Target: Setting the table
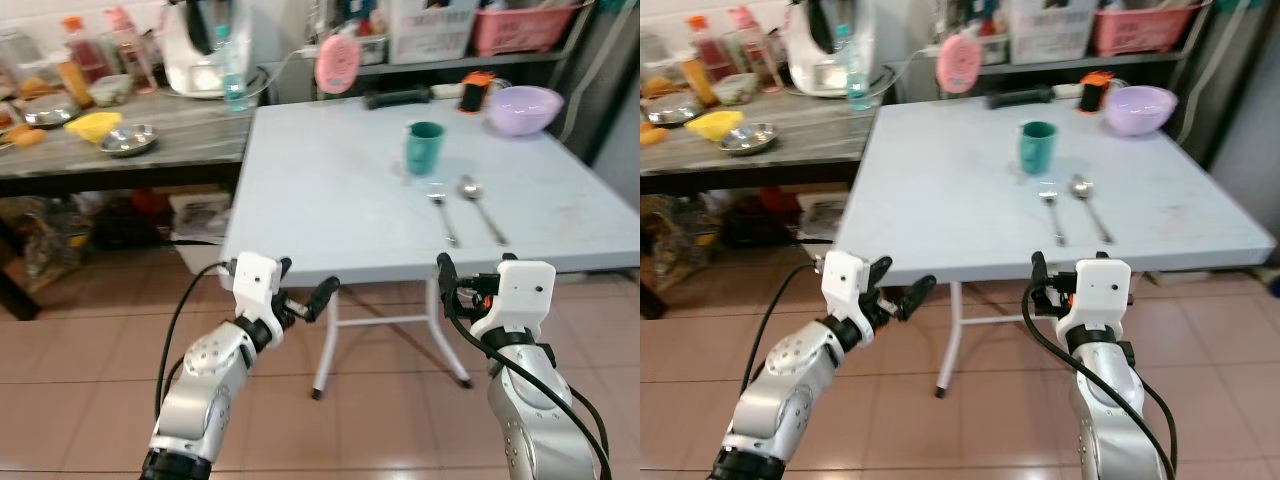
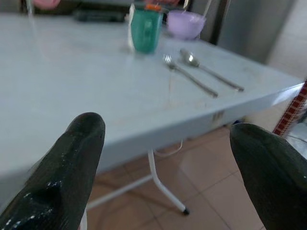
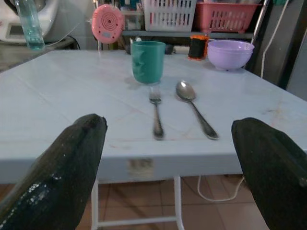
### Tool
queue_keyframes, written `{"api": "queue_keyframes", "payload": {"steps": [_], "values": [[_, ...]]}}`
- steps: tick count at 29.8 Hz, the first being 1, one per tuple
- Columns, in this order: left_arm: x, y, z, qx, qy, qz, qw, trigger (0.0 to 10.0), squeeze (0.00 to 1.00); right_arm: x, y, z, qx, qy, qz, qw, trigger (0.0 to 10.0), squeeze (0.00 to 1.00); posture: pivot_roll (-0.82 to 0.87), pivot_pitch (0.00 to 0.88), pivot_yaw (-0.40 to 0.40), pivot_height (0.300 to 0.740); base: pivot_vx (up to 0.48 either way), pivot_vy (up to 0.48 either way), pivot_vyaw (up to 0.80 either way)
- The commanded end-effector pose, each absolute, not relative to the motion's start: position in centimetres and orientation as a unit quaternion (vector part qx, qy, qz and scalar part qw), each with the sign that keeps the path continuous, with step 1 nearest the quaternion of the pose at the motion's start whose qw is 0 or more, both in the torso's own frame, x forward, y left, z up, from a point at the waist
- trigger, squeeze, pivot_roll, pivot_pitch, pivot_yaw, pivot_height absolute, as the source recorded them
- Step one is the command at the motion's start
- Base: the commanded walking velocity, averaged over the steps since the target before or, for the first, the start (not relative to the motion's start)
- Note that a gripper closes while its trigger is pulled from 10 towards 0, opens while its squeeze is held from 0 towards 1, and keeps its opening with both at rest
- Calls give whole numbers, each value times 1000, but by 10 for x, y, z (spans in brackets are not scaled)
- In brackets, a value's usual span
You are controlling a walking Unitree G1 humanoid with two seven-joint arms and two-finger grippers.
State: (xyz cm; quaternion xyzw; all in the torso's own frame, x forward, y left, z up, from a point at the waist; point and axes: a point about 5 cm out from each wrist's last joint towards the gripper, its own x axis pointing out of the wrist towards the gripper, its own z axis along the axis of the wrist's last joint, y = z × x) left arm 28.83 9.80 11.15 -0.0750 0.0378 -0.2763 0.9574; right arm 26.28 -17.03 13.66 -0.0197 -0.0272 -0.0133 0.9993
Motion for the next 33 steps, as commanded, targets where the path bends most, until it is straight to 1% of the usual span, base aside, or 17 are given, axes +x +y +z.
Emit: {"api": "queue_keyframes", "payload": {"steps": [1, 6, 13, 33], "values": [[291, 106, 114, -66, 30, -259, 963, 10000, 0, 264, -166, 139, -18, -31, -3, 999, 10000, 0, -108, 15, 77, 740, 0, 0, 0], [293, 113, 115, -70, 18, -233, 970, 10000, 0, 263, -166, 138, -19, -32, -5, 999, 10000, 0, -109, 17, 77, 740, 0, 0, 0], [292, 114, 116, -79, 16, -240, 967, 10000, 0, 263, -165, 138, -19, -33, -4, 999, 10000, 0, -109, 21, 78, 740, 0, 0, 0], [291, 108, 115, -89, 18, -252, 963, 10000, 0, 264, -165, 138, -20, -31, -3, 999, 10000, 0, -110, 22, 77, 740, 323, 0, 0]]}}
